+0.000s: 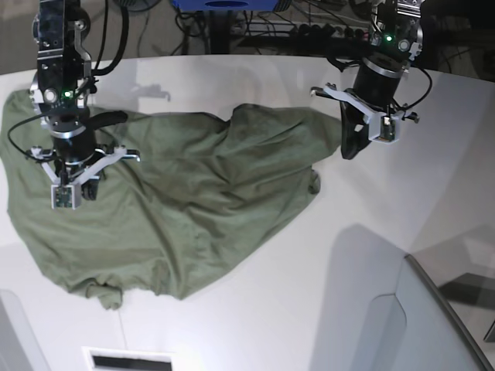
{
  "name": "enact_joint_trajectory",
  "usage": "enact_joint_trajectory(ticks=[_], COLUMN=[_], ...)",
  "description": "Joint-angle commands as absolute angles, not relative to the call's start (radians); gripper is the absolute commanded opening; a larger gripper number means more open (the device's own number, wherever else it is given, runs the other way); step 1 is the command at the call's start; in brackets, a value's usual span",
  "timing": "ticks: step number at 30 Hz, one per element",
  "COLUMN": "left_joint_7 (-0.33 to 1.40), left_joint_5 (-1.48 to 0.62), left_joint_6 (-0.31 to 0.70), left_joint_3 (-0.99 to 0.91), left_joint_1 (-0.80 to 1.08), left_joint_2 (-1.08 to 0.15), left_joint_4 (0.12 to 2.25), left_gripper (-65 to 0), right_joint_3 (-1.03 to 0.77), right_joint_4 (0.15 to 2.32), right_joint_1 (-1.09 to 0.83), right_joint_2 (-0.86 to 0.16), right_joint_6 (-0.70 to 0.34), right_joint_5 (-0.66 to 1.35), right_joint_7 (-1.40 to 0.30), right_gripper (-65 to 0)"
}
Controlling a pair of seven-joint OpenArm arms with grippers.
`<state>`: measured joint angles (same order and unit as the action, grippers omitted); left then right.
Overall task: Layout the t-shirt on the table in an organized manner, then fold the t-shirt properly
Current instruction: 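Grasp the t-shirt edge with the right gripper and pull it outward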
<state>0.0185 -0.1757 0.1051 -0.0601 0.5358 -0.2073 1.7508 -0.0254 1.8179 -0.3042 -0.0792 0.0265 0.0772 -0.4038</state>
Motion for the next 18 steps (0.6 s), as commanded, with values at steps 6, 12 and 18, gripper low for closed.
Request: enact_joint_trajectory(ticks=[6, 12, 18], left_joint_7=[-0.002, -0.002, -0.002], left_joint_5=[-0.183, -0.185, -0.185], left_joint_6=[0.108, 0.108, 0.108], left_joint_3=[-0.064, -0.054, -0.053], left_joint_1=[0.559, 0.547, 0.545], left_joint_2=[-0.223, -0.222, -0.222], left_joint_4=[1.770, 1.770, 1.764], left_gripper=[-65.0, -65.0, -65.0], right_joint_3=[-0.028, -0.145, -0.139], right_joint_4=[1.883, 1.877, 1.876], right_joint_1=[-0.332, -0.321, -0.306], right_joint_2=[-0.077, -0.065, -0.059], right_joint_6=[0.027, 0.027, 0.027], right_joint_5=[0.076, 0.077, 0.077], right_joint_7=[-0.375, -0.375, -0.383], right_gripper=[-65.0, -65.0, -65.0])
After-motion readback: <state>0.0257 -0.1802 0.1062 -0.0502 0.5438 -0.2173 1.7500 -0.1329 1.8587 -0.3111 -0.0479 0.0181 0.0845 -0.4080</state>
